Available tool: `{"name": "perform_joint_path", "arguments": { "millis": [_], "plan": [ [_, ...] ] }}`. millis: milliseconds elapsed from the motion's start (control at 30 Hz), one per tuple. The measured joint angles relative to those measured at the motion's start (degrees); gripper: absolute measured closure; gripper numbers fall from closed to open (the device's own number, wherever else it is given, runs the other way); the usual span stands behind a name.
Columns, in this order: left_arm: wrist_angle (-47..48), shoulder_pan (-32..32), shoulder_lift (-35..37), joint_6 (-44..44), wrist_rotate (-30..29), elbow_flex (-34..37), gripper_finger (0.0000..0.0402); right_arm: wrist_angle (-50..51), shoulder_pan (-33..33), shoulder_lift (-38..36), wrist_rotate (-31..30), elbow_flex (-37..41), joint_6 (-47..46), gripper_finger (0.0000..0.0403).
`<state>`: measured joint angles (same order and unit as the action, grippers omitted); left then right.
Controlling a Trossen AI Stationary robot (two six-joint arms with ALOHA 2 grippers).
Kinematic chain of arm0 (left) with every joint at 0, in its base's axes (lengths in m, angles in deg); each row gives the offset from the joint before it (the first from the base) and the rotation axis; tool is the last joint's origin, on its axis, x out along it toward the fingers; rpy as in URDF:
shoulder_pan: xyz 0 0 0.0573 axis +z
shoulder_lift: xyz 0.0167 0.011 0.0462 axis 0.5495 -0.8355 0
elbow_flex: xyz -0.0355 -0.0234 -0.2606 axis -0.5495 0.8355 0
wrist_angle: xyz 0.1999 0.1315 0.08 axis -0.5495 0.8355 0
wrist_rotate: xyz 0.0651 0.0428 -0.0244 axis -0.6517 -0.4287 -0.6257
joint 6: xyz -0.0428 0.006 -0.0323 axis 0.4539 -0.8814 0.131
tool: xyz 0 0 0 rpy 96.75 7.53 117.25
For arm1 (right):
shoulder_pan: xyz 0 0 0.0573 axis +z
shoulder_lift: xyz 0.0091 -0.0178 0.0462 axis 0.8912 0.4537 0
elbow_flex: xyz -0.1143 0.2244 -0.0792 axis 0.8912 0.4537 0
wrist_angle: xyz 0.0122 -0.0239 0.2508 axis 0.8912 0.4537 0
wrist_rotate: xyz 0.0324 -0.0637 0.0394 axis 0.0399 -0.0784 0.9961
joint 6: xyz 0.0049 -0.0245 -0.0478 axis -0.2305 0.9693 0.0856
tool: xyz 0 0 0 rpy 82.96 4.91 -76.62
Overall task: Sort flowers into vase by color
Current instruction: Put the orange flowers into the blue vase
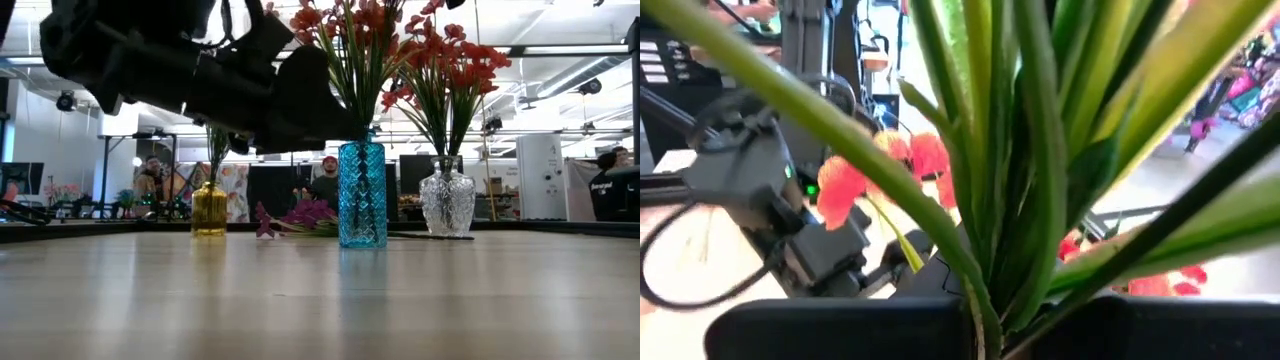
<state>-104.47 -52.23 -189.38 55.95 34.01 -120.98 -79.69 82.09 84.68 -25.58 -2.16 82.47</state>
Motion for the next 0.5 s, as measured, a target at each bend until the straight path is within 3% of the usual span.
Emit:
{"name": "perform_joint_path", "arguments": {
  "millis": [267, 500],
  "plan": [
    [-10.36, 0.81, -6.98, -1.26, -0.32, -0.93, 0.0012, -0.82, -0.21, 0.18, -0.04, -0.05, 1.78, 0.0390],
    [-10.91, 1.25, -9.37, -3.22, -3.30, -3.04, 0.0013, -0.81, -0.87, 0.85, -0.55, 0.13, 1.73, 0.0390]
  ]
}}
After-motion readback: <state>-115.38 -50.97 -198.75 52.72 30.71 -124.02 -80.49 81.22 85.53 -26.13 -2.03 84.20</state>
